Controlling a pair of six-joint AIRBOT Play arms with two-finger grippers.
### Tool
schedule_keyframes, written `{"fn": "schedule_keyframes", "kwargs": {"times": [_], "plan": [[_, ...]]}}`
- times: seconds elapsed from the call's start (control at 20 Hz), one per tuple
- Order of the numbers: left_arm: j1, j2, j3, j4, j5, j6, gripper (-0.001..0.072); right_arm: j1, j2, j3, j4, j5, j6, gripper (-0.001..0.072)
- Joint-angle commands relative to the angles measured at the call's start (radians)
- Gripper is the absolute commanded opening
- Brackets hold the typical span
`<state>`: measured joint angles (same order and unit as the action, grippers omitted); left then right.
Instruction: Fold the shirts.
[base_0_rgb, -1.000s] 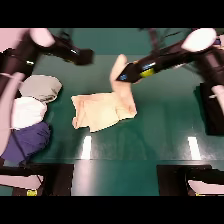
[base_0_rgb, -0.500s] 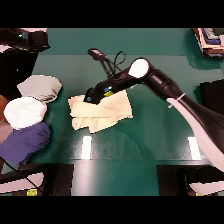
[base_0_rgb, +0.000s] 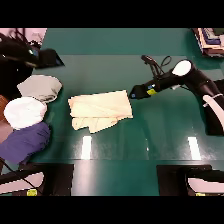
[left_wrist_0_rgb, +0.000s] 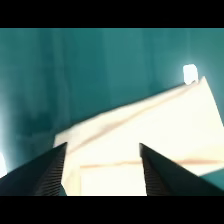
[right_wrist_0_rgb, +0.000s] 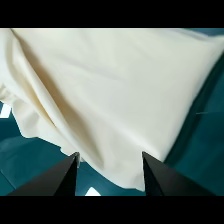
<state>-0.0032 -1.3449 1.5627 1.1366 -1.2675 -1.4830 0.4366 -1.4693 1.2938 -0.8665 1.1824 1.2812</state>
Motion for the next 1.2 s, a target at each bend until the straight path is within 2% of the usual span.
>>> {"fn": "schedule_keyframes", "kwargs": {"times": [0.0, 0.1, 0.25, 0.3, 0.45, 0.8, 0.85, 1.0, 1.05, 1.15], "plan": [[0.001, 0.000, -0.220, -0.090, 0.003, 0.061, 0.0547, -0.074, 0.012, -0.098, 0.064, 0.022, 0.005, 0.0449], [0.001, 0.000, -0.354, -0.090, 0.035, 0.097, 0.0547, -0.071, 0.012, -0.119, 0.063, 0.022, 0.004, 0.0449], [0.001, -0.024, -0.448, -0.100, 0.122, 0.104, 0.0547, -0.056, 0.012, -0.131, 0.063, 0.022, 0.004, 0.0449], [0.001, -0.045, -0.448, -0.120, 0.122, 0.108, 0.0547, -0.045, 0.012, -0.130, 0.063, 0.022, 0.004, 0.0449], [0.001, -0.097, -0.448, -0.224, 0.086, 0.188, 0.0546, -0.027, 0.012, -0.130, 0.063, 0.022, 0.004, 0.0449], [-0.014, -0.143, -0.448, -0.228, 0.069, 0.192, 0.0546, -0.021, 0.012, -0.130, 0.063, 0.021, 0.004, 0.0449], [-0.024, -0.147, -0.448, -0.228, 0.068, 0.193, 0.0518, -0.021, 0.012, -0.130, 0.064, 0.021, 0.004, 0.0449], [-0.056, -0.148, -0.446, -0.229, 0.119, 0.212, 0.0115, -0.021, 0.012, -0.130, 0.064, 0.025, 0.005, 0.0449], [-0.055, -0.148, -0.438, -0.230, 0.124, 0.212, 0.0030, -0.021, 0.013, -0.130, 0.064, 0.027, 0.005, 0.0449], [-0.046, -0.132, -0.407, -0.218, 0.092, 0.212, 0.0027, -0.023, 0.023, -0.130, 0.063, 0.041, 0.005, 0.0449]]}}
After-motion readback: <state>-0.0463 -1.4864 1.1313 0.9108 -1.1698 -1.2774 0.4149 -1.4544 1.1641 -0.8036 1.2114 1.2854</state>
